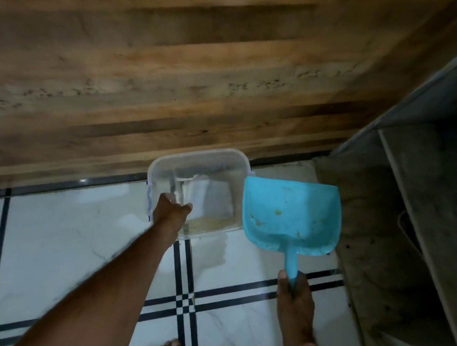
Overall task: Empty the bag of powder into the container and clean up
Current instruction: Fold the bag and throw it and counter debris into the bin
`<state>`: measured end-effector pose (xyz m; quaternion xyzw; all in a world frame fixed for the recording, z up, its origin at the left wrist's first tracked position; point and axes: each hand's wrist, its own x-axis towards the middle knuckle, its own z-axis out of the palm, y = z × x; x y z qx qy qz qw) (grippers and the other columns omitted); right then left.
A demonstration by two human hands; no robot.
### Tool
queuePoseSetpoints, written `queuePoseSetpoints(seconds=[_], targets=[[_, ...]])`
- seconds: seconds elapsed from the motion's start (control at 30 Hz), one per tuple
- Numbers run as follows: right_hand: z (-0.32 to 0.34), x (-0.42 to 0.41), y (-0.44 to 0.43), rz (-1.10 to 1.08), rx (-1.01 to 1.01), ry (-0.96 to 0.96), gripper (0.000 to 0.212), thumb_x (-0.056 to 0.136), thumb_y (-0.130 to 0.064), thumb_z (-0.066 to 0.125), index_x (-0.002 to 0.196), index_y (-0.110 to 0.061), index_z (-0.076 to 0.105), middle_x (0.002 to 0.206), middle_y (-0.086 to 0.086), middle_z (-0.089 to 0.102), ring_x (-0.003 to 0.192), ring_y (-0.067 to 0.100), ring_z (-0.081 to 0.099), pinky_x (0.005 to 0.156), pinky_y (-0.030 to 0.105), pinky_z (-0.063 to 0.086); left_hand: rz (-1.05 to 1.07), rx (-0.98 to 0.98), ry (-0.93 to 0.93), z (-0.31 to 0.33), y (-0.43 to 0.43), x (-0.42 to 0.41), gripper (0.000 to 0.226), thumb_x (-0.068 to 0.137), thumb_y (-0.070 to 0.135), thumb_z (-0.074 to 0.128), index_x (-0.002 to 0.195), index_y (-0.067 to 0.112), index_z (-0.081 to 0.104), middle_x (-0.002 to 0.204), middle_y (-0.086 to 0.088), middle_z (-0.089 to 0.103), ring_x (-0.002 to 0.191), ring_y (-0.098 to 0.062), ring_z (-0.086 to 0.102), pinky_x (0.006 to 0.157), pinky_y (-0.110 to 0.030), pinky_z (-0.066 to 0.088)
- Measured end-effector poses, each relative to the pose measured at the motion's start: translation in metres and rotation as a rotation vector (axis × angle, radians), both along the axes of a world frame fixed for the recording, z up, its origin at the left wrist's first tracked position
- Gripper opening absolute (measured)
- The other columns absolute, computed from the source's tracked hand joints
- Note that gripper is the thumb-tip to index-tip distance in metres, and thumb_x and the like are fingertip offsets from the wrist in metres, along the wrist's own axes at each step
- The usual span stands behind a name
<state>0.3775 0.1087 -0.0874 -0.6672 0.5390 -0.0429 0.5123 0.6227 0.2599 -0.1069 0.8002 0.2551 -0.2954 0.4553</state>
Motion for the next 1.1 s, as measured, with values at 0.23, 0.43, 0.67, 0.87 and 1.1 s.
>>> queuePoseSetpoints(seconds=[0.23,0.43,0.67,0.87,1.1], targets=[[0.101,-0.033,0.003,-0.004,-0.022,0.139,0.025,0.098,-0.034,0.062,0.108,-0.011,0.061,0.077,-0.003,0.061,0.078,0.023,0.063,0.073,0.036,0.051,-0.495,0.145,-0.273,0.145,-0.005,-0.036,0.058,0.093,0.033,0.071,0.144,0.015,0.049,0.139,-0.008,0.063,0.127,-0.028,0.06,0.098,-0.034,0.047],[0.243,-0.092,0.008,-0.133,0.001,0.208,0.028,0.095,-0.049,0.06,0.099,-0.021,0.061,0.085,0.003,0.067,0.084,0.026,0.065,0.083,0.044,0.056,-0.857,0.122,-0.449,0.314,-0.05,-0.077,0.059,0.092,0.038,0.07,0.144,0.02,0.049,0.141,-0.007,0.06,0.132,-0.027,0.055,0.104,-0.047,0.049],[0.381,-0.163,0.041,-0.315,0.149,0.01,0.037,0.09,-0.057,0.06,0.105,-0.023,0.061,0.092,0.009,0.066,0.077,0.019,0.058,0.071,0.042,0.054,-1.135,-0.038,-0.606,0.471,-0.102,-0.147,0.058,0.093,0.037,0.07,0.144,0.018,0.05,0.145,-0.007,0.056,0.134,-0.024,0.051,0.108,-0.043,0.045],[0.441,-0.217,0.059,-0.569,0.215,-0.078,0.058,0.067,-0.073,0.052,0.094,-0.022,0.058,0.081,0.0,0.061,0.071,0.015,0.054,0.064,0.034,0.045,-1.396,-0.138,-0.741,0.548,-0.151,-0.206,0.058,0.093,0.041,0.069,0.143,0.017,0.051,0.14,-0.009,0.058,0.129,-0.027,0.055,0.104,-0.043,0.047],[0.462,-0.28,0.042,-0.857,0.226,-0.096,0.057,0.073,-0.073,0.052,0.088,-0.019,0.057,0.075,-0.001,0.057,0.068,0.015,0.049,0.061,0.034,0.042,-1.685,-0.154,-0.823,0.578,-0.237,-0.29,0.057,0.094,0.047,0.065,0.141,0.017,0.053,0.134,-0.009,0.058,0.126,-0.029,0.051,0.099,-0.043,0.046]])
